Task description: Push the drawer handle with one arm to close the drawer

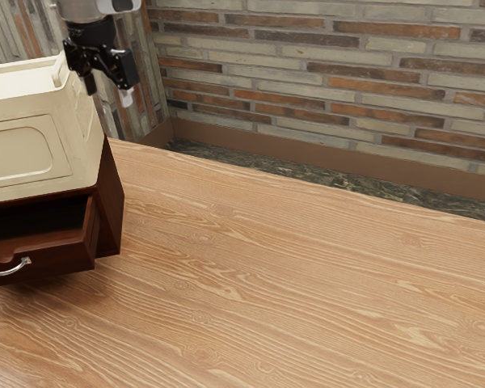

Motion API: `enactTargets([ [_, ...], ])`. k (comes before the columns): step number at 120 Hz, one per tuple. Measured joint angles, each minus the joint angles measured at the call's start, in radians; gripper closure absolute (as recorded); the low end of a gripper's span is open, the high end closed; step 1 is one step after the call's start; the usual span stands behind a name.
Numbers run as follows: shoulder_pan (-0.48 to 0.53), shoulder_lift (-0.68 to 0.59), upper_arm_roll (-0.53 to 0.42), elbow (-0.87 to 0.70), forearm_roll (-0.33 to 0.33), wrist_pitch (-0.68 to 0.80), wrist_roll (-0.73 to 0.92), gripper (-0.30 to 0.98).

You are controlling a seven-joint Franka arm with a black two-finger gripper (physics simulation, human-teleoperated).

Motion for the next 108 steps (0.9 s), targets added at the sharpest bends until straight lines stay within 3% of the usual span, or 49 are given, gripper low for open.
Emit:
enactTargets([
  [17, 0.004, -0.01, -0.001, -0.003, 0.0, 0.001, 0.012, 0.0],
  [25, 0.006, -0.085, -0.007, -0.079, -0.002, 0.011, 0.017, 0.0],
  [42, -0.001, -0.424, -0.01, -0.463, -0.032, 0.01, -0.005, 0.01],
  [58, 0.005, -0.727, 0.034, -0.834, -0.041, 0.024, -0.075, 0.33],
  [68, 0.005, -0.833, 0.074, -0.987, -0.007, 0.046, -0.146, 0.5],
  [79, -0.001, -0.942, 0.179, -1.164, 0.062, 0.108, -0.227, 0.62],
  [95, -0.033, -0.989, 0.237, -1.315, 0.143, 0.199, -0.396, 0.71],
  [108, -0.102, -0.993, 0.377, -1.345, 0.239, 0.25, -0.534, 0.75],
])
